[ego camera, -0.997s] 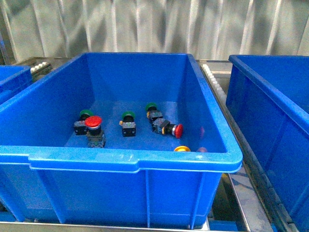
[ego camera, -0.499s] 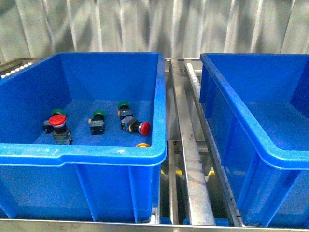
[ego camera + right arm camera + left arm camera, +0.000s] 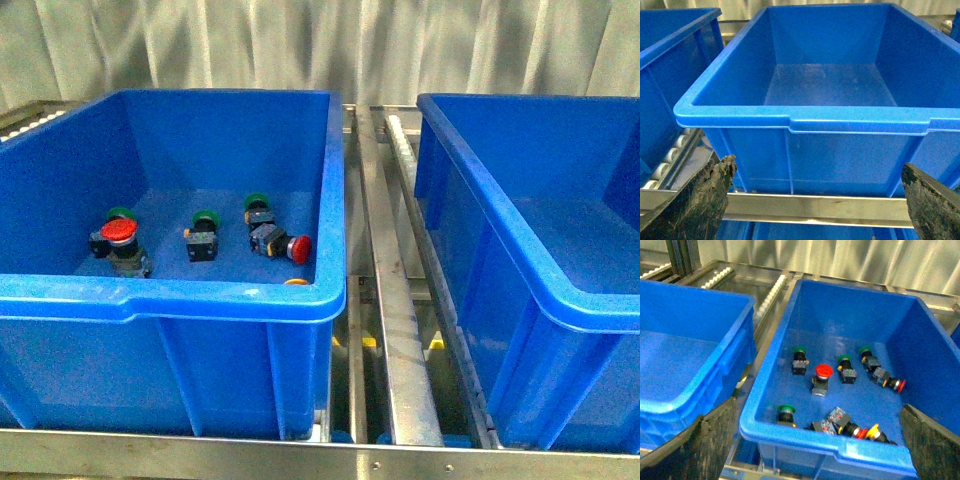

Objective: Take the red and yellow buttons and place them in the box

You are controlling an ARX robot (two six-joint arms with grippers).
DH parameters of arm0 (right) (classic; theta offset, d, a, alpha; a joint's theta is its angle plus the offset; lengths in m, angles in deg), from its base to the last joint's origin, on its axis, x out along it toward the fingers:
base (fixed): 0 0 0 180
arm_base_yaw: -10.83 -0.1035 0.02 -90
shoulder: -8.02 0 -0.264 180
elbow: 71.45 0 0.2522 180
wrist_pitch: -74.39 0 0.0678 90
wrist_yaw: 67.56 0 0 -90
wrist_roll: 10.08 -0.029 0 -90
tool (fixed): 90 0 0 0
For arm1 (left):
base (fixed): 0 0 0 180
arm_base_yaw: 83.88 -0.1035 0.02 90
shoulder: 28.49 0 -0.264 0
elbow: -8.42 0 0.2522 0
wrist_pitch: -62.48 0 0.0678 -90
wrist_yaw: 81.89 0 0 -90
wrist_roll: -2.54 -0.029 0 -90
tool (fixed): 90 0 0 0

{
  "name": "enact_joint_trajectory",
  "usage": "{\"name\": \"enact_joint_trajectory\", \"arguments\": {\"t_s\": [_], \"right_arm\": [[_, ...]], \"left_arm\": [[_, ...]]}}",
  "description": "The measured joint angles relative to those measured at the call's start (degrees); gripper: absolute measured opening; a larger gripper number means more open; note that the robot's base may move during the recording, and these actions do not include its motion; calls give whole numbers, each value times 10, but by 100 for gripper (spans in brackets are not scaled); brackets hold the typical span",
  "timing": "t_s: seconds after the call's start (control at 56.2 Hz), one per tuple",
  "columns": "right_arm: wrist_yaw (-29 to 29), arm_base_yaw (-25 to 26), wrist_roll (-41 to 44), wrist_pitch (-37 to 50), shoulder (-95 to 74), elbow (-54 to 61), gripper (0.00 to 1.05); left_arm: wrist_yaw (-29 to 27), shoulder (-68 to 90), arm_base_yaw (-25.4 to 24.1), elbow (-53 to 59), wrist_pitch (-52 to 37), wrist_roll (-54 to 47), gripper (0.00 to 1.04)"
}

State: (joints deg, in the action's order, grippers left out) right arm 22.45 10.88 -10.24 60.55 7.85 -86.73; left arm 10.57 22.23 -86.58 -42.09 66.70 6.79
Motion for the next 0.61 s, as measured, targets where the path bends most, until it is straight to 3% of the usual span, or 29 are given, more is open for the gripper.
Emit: {"name": "enact_joint_trajectory", "arguments": {"t_s": [0.071,0.16,0.605], "right_arm": [[0,0,0,0,0,0,99],[0,0,0,0,0,0,99],[0,0,0,0,0,0,99]], "left_arm": [[-54,104,24,-61,-7,-11,97],[-82,188,41,-118,0,-14,97],[-152,462,72,-336,40,-25,97]]}}
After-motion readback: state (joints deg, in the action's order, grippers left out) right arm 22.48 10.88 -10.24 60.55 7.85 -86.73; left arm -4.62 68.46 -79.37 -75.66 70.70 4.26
